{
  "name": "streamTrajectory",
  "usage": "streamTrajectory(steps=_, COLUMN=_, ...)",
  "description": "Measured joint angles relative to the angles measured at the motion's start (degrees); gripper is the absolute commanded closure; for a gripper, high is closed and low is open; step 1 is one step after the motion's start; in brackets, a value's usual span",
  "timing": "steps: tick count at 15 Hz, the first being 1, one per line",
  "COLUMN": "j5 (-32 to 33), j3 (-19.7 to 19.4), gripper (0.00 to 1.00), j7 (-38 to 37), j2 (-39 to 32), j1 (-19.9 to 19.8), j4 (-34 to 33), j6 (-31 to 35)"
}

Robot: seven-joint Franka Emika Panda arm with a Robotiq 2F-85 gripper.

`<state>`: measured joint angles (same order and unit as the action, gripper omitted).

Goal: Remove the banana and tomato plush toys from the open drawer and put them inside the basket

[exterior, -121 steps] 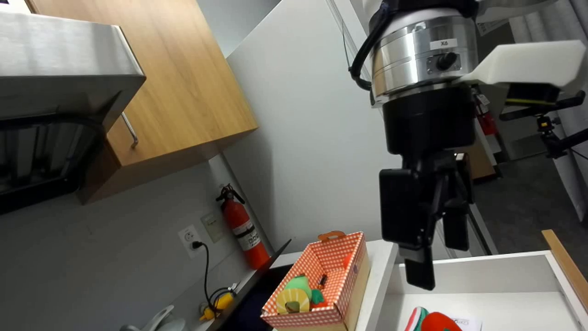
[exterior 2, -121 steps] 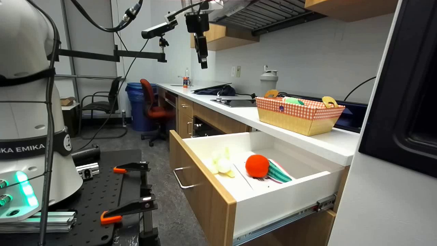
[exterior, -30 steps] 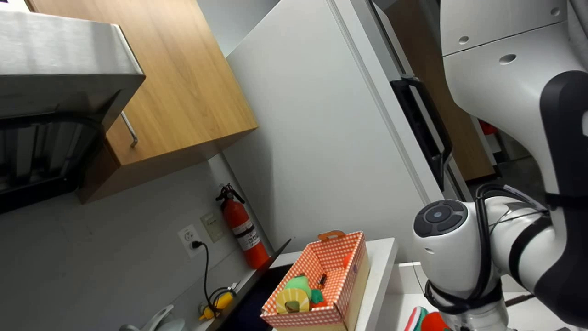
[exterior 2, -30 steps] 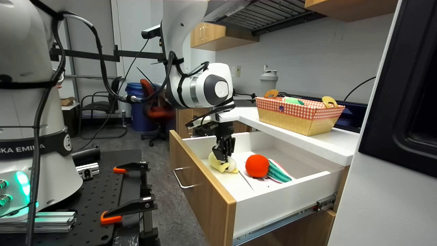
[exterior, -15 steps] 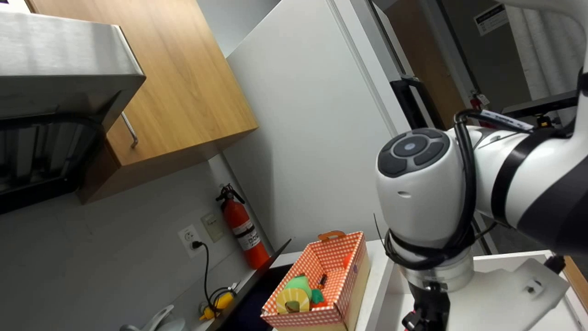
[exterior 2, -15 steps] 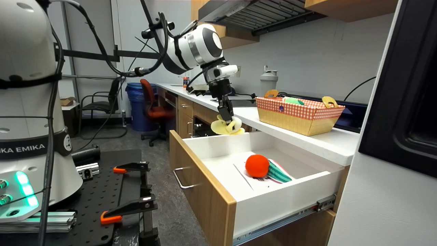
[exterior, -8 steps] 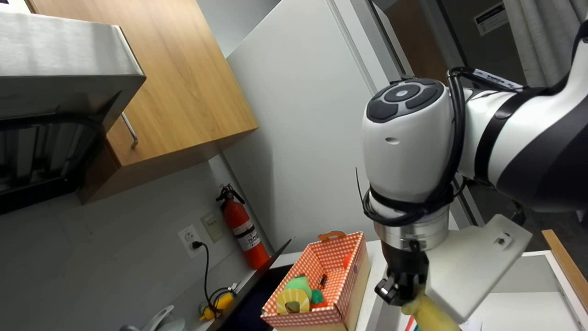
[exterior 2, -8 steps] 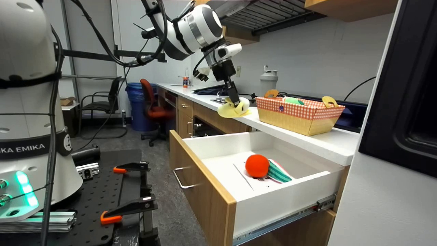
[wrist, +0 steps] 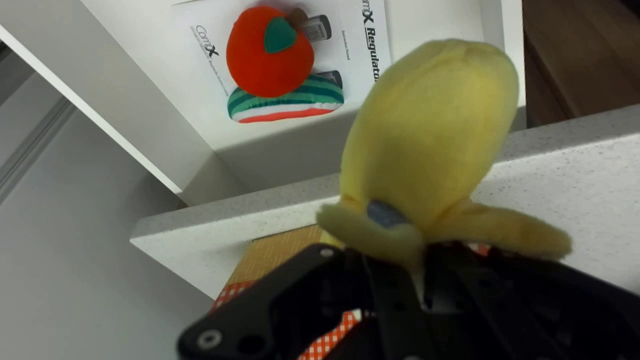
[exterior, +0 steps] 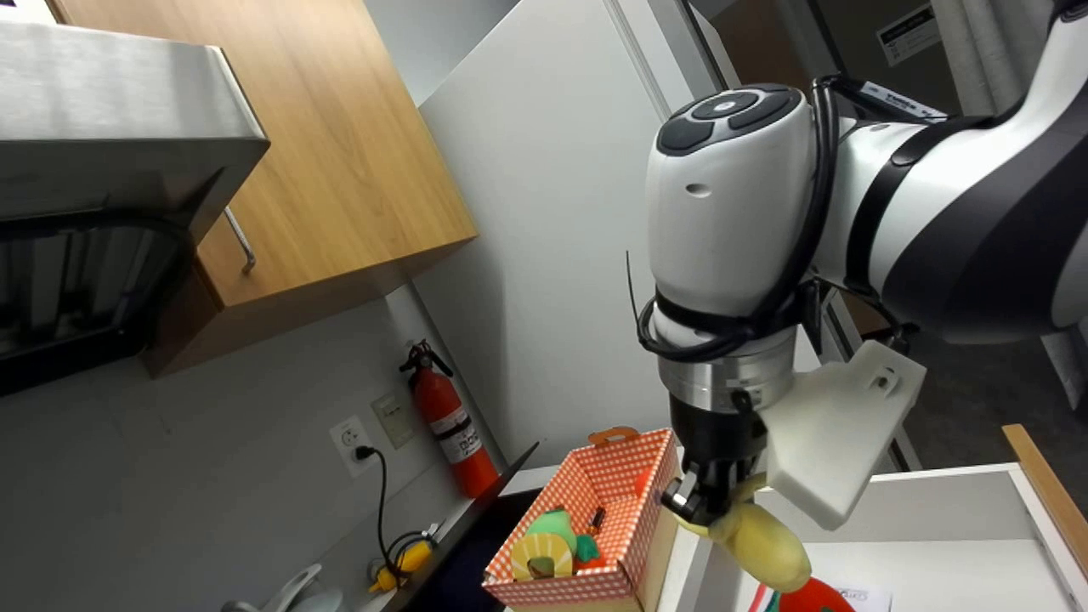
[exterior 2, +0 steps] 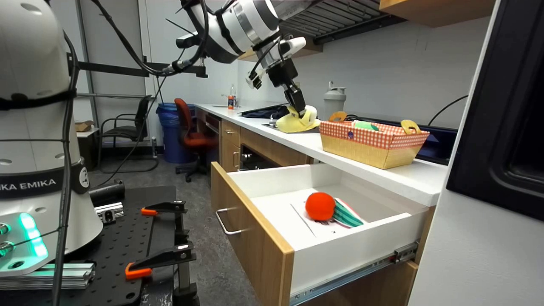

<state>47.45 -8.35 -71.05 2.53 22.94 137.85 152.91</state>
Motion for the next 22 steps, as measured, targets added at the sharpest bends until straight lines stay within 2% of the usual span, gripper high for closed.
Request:
streamTrajectory(steps=5, j5=0.0, j3=0.0, gripper=0.88, j7=0.43, j2=0.17, j1=0.0, j4=0.0, j6=0.0)
streamTrajectory(steps=6, j5=0.0, j3=0.0, gripper=0.97, j7=0.44, j2=0.17, j1=0.0, j4=0.0, j6=0.0)
streamTrajectory(steps=13, j5=0.44, j3=-0.05, gripper=0.97, j7=0.38, j2=-1.08, j1=-0.17, j4=-0.91, j6=0.11)
streamTrajectory(steps=17, j5=3.36, j3=-0.29, gripper=0.97, j7=-0.07, j2=-3.67, j1=-0.28, j4=-4.87, j6=0.32)
streamTrajectory(steps=22, j5=10.27, j3=-1.06, gripper=0.97, j7=-2.38, j2=-7.8, j1=-0.37, j4=-11.66, j6=0.45)
